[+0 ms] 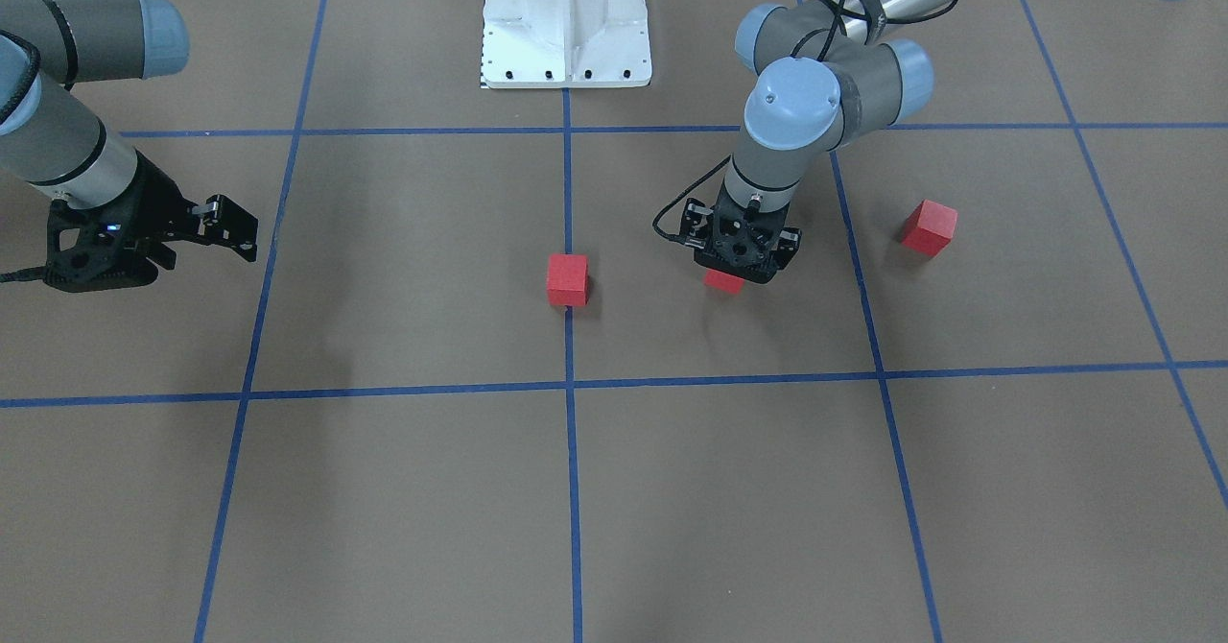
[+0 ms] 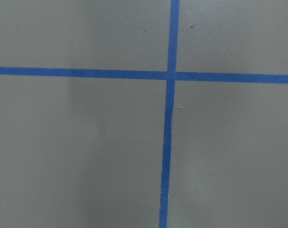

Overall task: Form red blocks into L shape at center
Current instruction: 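Close the left gripper on the middle red cube, then carry the red cube with the left gripper beside the center cube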

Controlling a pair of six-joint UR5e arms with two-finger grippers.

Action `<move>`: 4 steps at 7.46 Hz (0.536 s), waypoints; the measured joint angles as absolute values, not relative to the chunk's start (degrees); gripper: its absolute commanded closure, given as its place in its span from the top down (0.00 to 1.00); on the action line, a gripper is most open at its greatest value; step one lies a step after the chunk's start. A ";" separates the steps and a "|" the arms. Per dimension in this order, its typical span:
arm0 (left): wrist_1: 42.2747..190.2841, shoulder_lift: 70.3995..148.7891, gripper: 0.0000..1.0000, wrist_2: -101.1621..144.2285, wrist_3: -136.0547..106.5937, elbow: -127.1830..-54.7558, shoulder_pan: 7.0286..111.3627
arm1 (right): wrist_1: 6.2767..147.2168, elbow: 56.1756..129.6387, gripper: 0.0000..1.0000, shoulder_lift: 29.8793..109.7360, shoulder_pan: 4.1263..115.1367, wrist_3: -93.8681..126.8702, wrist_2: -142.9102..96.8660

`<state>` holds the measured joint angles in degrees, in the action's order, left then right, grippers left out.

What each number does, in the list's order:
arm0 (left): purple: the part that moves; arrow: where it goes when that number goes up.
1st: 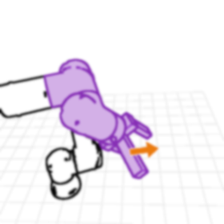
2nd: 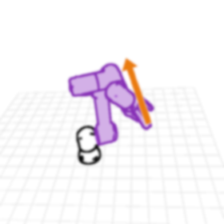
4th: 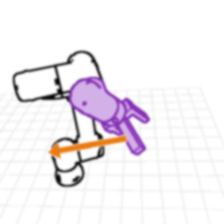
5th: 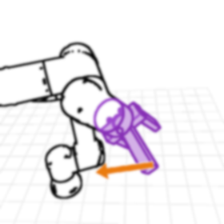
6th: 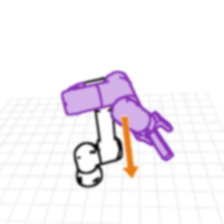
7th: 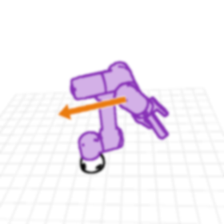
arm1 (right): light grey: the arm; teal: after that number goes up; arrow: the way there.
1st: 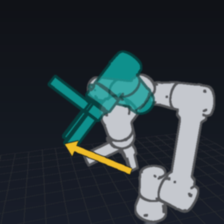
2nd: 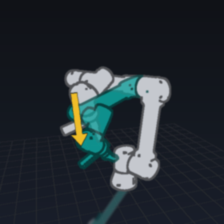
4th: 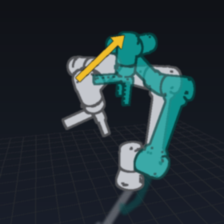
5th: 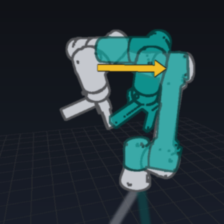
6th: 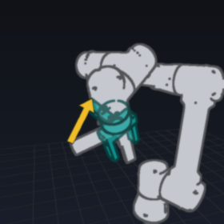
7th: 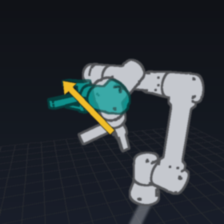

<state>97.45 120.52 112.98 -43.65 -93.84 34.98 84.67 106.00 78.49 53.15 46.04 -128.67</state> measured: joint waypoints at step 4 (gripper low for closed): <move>96.79 122.28 0.00 113.16 -43.88 -92.85 36.70 | 84.64 106.04 1.00 78.50 53.17 46.09 -128.59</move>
